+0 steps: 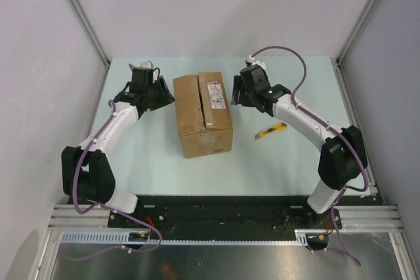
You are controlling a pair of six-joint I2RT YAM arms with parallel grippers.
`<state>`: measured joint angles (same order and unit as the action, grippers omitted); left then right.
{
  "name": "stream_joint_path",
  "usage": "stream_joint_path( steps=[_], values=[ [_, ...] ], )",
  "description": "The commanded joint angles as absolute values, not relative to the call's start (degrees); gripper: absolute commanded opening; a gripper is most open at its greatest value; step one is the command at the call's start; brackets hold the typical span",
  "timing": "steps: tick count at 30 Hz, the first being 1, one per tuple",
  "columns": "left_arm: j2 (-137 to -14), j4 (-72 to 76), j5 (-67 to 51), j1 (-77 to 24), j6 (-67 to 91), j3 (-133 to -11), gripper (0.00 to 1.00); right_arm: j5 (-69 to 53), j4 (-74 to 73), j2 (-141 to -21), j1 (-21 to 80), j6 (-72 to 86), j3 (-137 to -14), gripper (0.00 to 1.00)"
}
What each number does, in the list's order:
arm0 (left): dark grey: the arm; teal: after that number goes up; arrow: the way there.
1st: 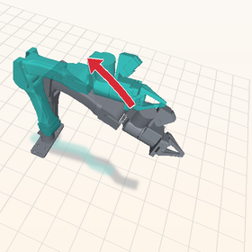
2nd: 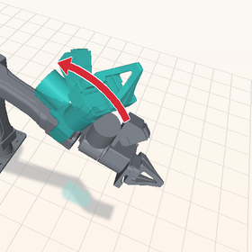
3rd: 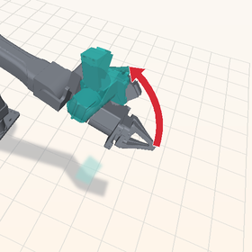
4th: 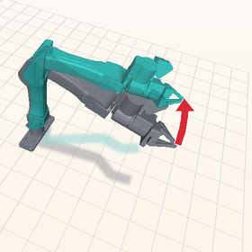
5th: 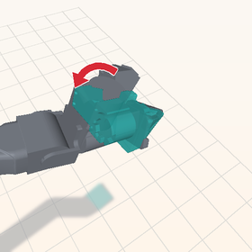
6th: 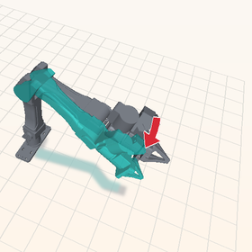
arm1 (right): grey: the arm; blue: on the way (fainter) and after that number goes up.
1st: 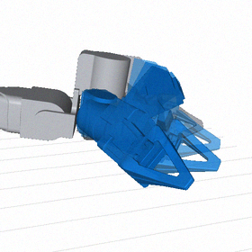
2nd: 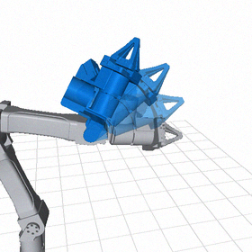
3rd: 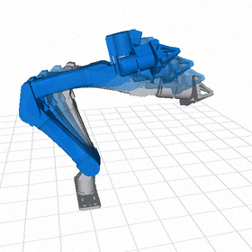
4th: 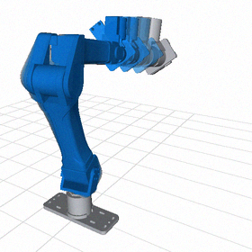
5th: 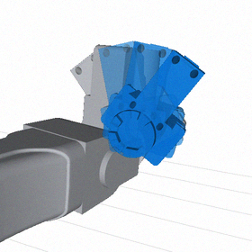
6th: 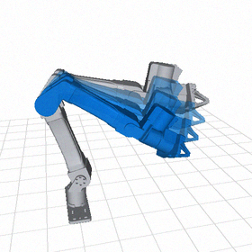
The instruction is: Unpack the express box
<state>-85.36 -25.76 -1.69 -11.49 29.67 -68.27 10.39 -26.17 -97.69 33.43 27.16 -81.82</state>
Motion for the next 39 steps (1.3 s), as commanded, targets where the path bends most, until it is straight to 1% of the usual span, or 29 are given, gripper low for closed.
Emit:
stream_joint_path(
  steps=[1,3,4,7,10,11,14,15,17,19,24,29,30,33,39],
  values=[
    [-80.3,-23.8,-0.1,-11.4,27.7,-70.7,0.57,23.0,-29.0,-93.0,34.9,26.0,-86.4,0.73],
    [-79.2,-23.7,1.5,-11.2,27.2,-71.1,0.62,23.6,-31.0,-93.2,36.1,23.7,-90.9,0.80],
    [-78.7,-23.8,1.3,-11.0,26.7,-71.5,0.65,24.9,-32.0,-93.5,38.1,22.9,-92.8,0.82],
    [-79.0,-24.8,-6.2,-10.4,25.8,-74.1,0.73,28.8,-35.8,-95.4,42.9,19.6,-98.8,0.85],
    [-79.1,-25.6,-10.4,-10.4,26.6,-75.4,0.75,32.5,-37.8,-97.5,47.8,16.6,-103.0,0.86],
    [-79.5,-25.6,-13.6,-10.4,26.6,-75.7,0.76,33.4,-38.2,-98.3,48.9,16.2,-104.1,0.86],
    [-80.7,-25.6,-17.4,-10.5,26.9,-74.9,0.76,36.6,-39.1,-101.2,53.2,13.6,-107.0,0.86],
    [-80.9,-25.5,-18.1,-10.6,26.9,-74.4,0.71,37.6,-39.3,-102.0,54.2,12.1,-107.5,0.86],
    [-81.4,-25.6,-18.1,-10.6,26.4,-72.7,0.66,40.0,-40.2,-104.7,56.3,11.3,-109.5,0.86],
    [-82.0,-25.6,-19.2,-10.6,25.5,-71.7,0.58,40.4,-41.6,-106.7,57.1,10.1,-110.9,0.86],
    [-83.2,-26.2,-20.5,-10.6,23.7,-69.4,0.47,39.7,-46.0,-111.3,57.7,10.4,-115.7,0.86],
    [-83.2,-27.4,-17.3,-10.6,22.7,-67.2,0.43,43.1,-48.0,-112.9,58.0,9.2,-116.5,0.86],
    [-83.1,-27.6,-16.6,-10.6,21.8,-67.0,0.38,44.9,-48.2,-113.5,58.0,9.0,-116.4,0.86],
    [-83.1,-28.5,-12.2,-10.6,20.1,-66.1,0.35,49.9,-49.4,-113.9,57.6,7.3,-116.0,0.85],
    [-82.7,-29.2,-9.1,-10.6,19.3,-66.0,0.34,47.2,-48.8,-109.6,53.1,8.6,-113.4,0.82]
  ],
)
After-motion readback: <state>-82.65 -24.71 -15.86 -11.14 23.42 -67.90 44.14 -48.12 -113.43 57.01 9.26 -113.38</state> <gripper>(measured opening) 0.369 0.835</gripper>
